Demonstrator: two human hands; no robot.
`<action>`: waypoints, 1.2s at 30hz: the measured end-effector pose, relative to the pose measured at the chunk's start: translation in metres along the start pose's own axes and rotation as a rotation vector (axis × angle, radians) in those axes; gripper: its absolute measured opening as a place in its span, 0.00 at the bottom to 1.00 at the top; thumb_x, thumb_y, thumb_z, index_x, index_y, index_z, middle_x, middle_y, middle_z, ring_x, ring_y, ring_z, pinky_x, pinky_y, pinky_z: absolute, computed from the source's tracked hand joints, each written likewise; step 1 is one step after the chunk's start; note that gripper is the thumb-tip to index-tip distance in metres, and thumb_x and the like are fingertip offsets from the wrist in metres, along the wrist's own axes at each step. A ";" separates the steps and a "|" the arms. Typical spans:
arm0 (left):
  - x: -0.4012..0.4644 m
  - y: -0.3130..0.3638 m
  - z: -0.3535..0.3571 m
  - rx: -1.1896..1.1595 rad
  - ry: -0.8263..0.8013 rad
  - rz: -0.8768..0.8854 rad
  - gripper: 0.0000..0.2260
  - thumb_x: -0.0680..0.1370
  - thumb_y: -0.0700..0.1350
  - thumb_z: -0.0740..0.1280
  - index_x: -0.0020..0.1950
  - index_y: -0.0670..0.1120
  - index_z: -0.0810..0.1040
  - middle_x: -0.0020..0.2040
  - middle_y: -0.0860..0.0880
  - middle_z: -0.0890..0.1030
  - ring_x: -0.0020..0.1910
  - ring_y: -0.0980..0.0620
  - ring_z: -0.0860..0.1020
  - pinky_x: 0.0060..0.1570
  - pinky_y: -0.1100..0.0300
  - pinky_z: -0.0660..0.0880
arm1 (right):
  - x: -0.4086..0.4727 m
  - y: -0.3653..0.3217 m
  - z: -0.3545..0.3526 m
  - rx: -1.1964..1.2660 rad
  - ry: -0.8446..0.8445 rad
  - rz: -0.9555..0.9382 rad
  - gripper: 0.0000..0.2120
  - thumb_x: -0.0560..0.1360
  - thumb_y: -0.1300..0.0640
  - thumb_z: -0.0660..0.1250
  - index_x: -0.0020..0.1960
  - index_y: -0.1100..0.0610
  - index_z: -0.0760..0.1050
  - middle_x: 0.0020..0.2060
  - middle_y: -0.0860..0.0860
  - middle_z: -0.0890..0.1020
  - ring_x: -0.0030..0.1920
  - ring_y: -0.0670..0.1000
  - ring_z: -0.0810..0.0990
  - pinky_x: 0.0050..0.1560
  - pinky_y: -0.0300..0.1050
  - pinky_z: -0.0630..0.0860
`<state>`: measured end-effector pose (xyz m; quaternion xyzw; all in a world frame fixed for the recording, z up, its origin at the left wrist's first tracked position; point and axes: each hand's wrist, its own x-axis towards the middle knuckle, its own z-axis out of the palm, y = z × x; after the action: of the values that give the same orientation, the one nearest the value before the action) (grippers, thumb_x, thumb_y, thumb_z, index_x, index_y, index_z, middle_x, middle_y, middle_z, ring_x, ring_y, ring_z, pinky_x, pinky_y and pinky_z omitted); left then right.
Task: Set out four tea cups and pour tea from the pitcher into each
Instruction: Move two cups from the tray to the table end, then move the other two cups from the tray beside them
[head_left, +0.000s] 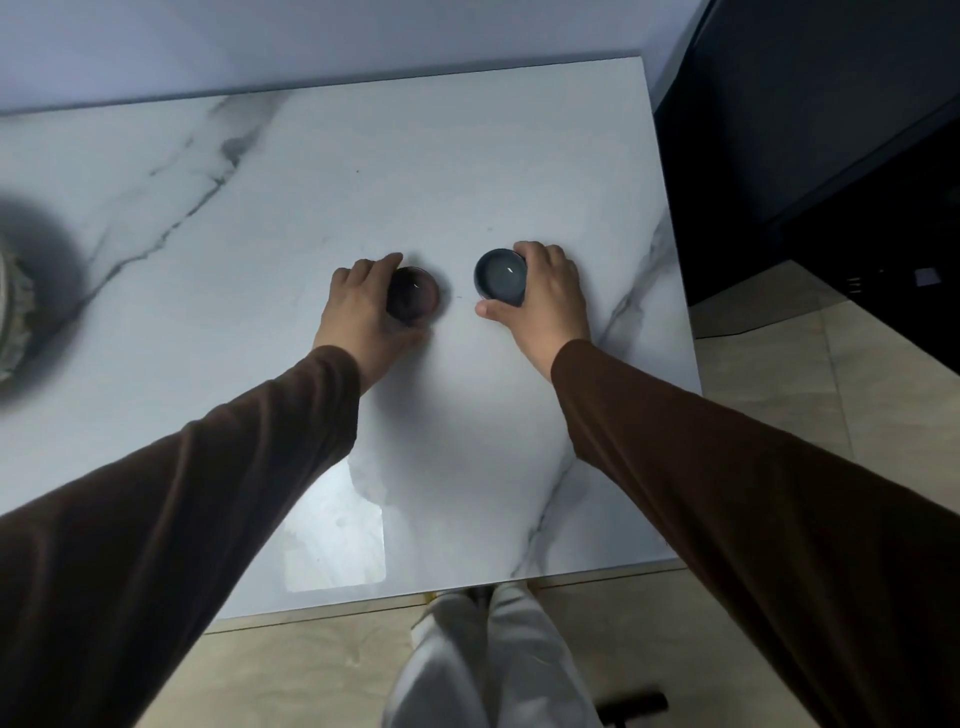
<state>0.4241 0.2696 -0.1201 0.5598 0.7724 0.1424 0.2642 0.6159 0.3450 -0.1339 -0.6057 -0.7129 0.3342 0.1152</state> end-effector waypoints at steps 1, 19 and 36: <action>-0.003 0.001 -0.002 0.010 -0.005 -0.004 0.37 0.69 0.48 0.75 0.75 0.45 0.64 0.67 0.43 0.71 0.65 0.40 0.65 0.63 0.56 0.62 | -0.002 -0.002 -0.003 -0.030 -0.005 -0.007 0.38 0.67 0.46 0.77 0.71 0.56 0.66 0.65 0.54 0.72 0.65 0.56 0.68 0.65 0.47 0.67; -0.150 -0.098 -0.116 0.072 0.091 0.051 0.23 0.75 0.48 0.70 0.68 0.46 0.71 0.63 0.46 0.75 0.63 0.43 0.70 0.61 0.52 0.69 | -0.150 -0.146 0.025 -0.188 -0.043 -0.287 0.19 0.76 0.54 0.67 0.66 0.54 0.72 0.63 0.52 0.75 0.63 0.56 0.70 0.65 0.50 0.68; -0.208 -0.238 -0.223 0.029 0.169 -0.053 0.24 0.74 0.46 0.70 0.68 0.44 0.70 0.64 0.44 0.74 0.65 0.42 0.69 0.65 0.52 0.66 | -0.191 -0.286 0.126 -0.041 -0.088 -0.267 0.16 0.77 0.55 0.66 0.65 0.54 0.73 0.61 0.51 0.75 0.62 0.54 0.72 0.62 0.49 0.71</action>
<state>0.1581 0.0118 -0.0086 0.5291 0.8084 0.1708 0.1936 0.3654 0.1104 -0.0066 -0.4926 -0.7981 0.3273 0.1150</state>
